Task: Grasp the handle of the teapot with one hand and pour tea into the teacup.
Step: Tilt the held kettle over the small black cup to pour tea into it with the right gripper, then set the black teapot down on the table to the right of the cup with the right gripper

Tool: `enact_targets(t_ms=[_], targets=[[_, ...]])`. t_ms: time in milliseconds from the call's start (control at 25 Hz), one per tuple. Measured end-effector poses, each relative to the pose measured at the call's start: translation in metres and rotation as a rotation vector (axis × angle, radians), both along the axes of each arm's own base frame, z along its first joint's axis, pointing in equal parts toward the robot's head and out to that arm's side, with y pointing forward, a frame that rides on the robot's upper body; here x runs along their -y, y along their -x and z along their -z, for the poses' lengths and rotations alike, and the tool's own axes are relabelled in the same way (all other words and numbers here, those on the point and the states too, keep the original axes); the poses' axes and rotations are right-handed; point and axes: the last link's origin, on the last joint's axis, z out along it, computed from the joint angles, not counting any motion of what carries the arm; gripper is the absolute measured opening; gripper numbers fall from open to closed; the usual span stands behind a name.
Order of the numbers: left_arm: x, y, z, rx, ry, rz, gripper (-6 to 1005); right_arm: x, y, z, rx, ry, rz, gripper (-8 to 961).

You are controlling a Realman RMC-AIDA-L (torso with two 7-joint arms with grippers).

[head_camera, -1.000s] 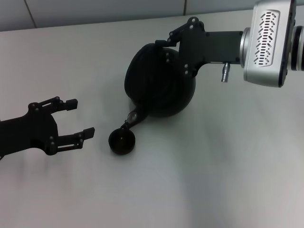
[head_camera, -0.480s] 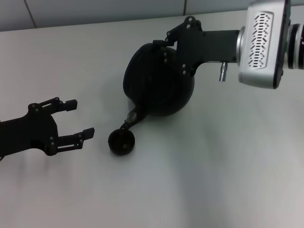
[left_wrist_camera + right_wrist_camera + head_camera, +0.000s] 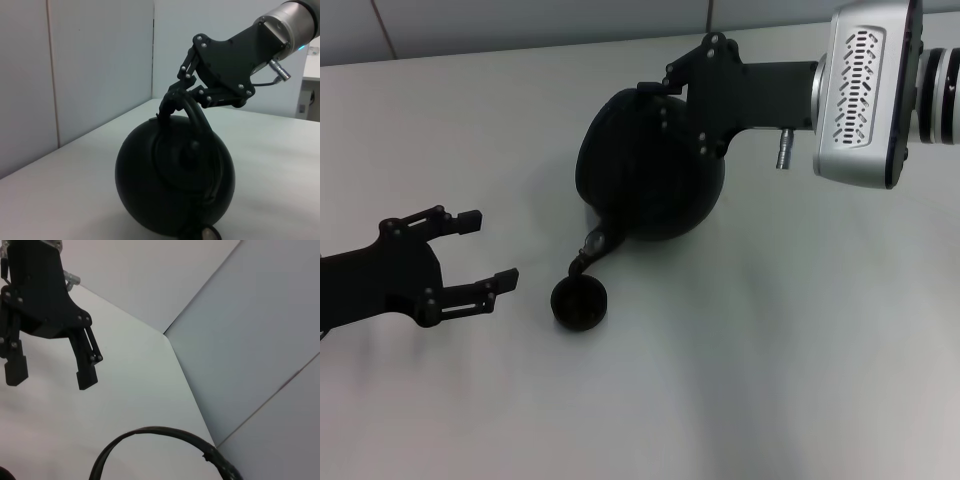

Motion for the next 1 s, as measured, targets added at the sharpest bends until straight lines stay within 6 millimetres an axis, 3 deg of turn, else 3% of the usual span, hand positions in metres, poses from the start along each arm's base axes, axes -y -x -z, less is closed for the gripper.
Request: enact_targets(t_ms=[600,1000], targets=[[-0.001,0.002,0.001,-0.006,-0.009,-0.012,846,0.007,-0.005,-0.003,-0.026,-0.005,0.01,78],[-0.001,0.002,0.003,-0.003,-0.005,-0.018,846,0.015,-0.016,-0.009,-0.152,-0.006,0.079,78]])
